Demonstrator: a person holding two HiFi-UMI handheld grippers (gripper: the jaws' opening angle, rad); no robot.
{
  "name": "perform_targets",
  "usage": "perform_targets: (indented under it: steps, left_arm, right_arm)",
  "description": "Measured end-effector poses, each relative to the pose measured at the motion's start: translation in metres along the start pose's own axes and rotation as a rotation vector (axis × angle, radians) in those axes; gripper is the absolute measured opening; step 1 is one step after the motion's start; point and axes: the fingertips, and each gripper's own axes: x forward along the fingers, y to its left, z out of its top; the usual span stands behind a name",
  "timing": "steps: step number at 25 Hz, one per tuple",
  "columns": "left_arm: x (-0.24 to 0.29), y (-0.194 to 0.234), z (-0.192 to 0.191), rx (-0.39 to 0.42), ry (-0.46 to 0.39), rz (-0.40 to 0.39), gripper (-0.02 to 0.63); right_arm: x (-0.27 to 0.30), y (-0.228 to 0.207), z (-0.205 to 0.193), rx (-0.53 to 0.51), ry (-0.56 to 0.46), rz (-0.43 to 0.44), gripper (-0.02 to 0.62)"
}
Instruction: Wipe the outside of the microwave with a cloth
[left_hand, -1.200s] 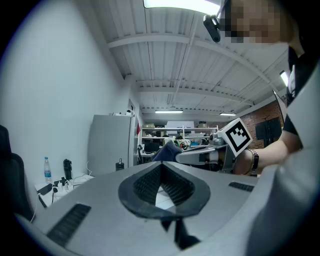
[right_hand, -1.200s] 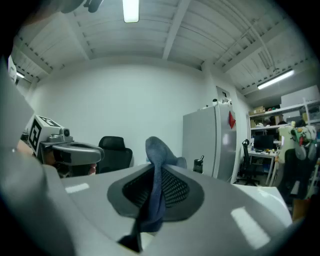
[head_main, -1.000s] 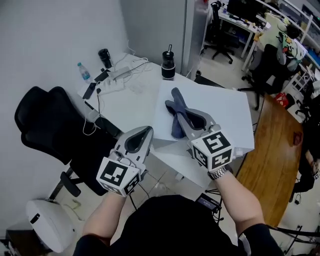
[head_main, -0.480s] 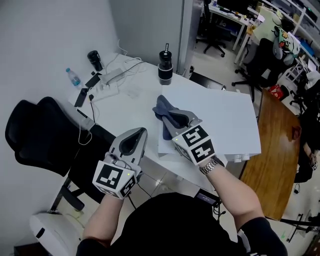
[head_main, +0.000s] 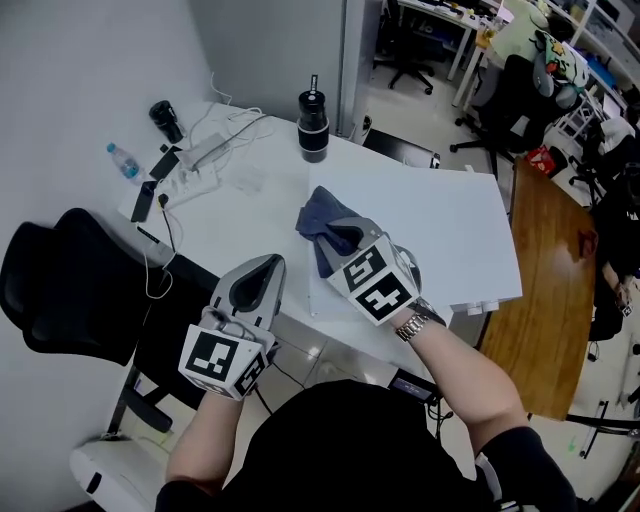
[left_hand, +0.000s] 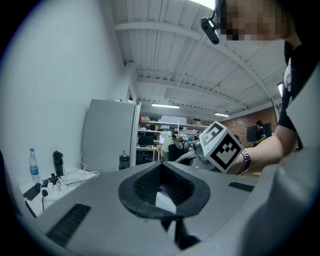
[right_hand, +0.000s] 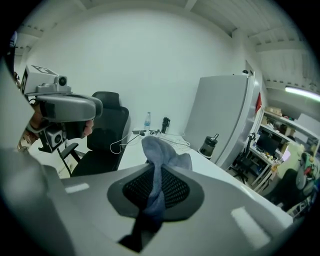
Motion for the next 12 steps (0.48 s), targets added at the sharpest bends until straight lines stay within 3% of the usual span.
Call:
perform_targets:
  steps: [12]
  left_arm:
    - [0.015, -0.008, 0.001, 0.008, -0.001, -0.064, 0.005]
  right_arm:
    - [-0.02, -0.037, -0.024, 0.036, 0.021, -0.097, 0.035]
